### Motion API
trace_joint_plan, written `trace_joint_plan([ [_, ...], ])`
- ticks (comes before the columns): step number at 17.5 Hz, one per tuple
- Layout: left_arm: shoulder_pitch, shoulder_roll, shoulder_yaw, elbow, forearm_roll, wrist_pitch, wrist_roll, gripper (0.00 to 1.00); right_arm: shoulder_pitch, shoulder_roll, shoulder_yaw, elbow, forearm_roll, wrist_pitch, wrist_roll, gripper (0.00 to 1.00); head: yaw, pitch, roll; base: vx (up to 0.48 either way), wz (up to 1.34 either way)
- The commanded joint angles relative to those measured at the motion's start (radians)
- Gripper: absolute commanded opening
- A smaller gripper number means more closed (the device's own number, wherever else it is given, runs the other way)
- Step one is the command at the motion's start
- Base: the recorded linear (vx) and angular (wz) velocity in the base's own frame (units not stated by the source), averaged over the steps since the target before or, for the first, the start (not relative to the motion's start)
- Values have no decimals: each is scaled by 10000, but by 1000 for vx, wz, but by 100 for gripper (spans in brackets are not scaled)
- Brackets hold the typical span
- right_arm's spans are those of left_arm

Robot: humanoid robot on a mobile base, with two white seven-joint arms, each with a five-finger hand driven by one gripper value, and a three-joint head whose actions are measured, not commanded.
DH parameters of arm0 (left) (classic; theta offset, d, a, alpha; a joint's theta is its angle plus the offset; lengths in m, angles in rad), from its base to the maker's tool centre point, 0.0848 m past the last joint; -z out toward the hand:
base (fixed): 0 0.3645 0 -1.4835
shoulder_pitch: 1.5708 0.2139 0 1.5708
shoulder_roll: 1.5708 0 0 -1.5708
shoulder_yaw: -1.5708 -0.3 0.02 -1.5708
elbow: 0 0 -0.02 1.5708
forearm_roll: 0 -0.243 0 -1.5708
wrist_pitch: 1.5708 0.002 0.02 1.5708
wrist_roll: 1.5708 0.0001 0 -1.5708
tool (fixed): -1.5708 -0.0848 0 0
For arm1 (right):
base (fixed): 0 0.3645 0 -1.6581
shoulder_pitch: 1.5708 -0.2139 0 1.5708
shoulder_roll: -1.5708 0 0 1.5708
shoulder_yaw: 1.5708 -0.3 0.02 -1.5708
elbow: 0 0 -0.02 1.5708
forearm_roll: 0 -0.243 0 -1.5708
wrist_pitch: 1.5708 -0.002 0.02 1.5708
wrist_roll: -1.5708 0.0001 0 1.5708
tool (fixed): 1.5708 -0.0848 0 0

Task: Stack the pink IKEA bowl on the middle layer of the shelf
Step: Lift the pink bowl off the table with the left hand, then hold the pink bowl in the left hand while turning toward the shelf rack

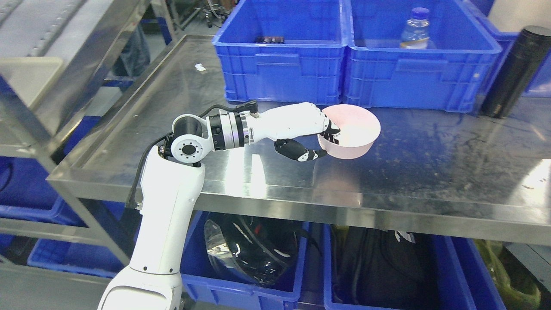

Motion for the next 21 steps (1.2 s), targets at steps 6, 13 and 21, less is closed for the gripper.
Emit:
trace_joint_plan([
  [6,694,28,-147,-524,70,-174,456,1,43,-175,0,-175,0,-5,8,100,0,0,0,-49,1116],
  [13,787,28,-469,-524,70,-527,824,1,44,-175,0,-175,0,-5,8,100,0,5,0,-40,1688],
  [21,833,28,-423,-631,55,-528,870,1,43,-175,0,-175,0,-5,8,100,0,7,0,26,984],
])
